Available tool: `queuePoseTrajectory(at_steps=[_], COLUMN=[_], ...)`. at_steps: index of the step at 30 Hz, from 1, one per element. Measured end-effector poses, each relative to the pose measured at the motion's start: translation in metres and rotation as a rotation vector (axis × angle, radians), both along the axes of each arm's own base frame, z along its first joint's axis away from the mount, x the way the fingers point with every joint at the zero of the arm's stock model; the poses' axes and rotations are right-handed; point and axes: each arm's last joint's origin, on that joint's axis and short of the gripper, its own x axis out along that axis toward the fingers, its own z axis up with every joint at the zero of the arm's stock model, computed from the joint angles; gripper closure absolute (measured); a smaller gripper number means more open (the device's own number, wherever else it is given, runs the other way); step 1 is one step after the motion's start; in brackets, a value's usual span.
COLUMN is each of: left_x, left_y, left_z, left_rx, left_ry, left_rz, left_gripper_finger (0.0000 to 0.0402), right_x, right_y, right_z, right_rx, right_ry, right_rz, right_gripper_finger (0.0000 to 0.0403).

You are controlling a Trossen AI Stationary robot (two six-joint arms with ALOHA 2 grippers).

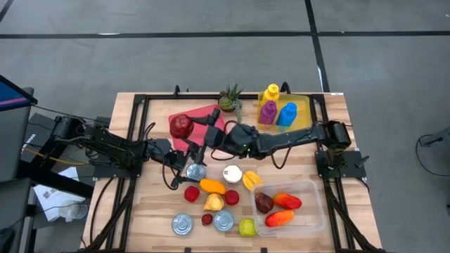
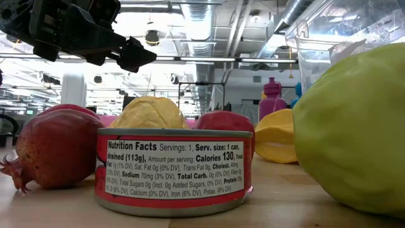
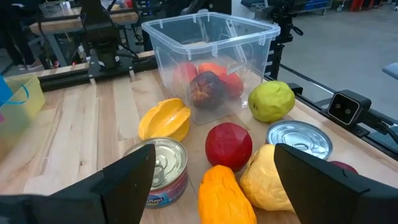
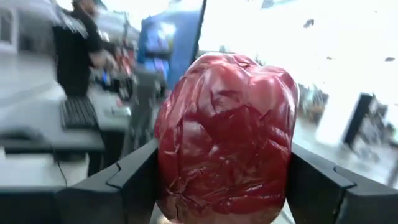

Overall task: Pick & Place Food Item
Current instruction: Put the red apple into the transparent bin

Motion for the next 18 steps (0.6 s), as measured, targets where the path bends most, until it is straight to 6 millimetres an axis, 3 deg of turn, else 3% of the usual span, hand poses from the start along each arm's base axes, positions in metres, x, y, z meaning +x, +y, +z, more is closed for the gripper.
queuePoseTrajectory(at_steps=[8, 14, 18], left_x=[0.0, -0.001, -0.001], left_y=[0.0, 0.0, 0.0], left_z=[-0.002, -0.003, -0.003], left_rx=[0.002, 0.004, 0.004], left_ry=[0.018, 0.036, 0.037], left_rz=[0.0, 0.001, 0.001], left_gripper_finger=[0.0082, 0.0082, 0.0082], right_x=[-0.017, -0.031, -0.044], right_y=[-0.003, 0.002, 0.009], right_z=[-0.021, -0.051, -0.06], right_rx=[-0.098, -0.126, -0.122], right_ry=[-0.253, -0.268, -0.216], right_rz=[0.013, 0.003, -0.037], right_gripper_finger=[0.0132, 0.0132, 0.0132])
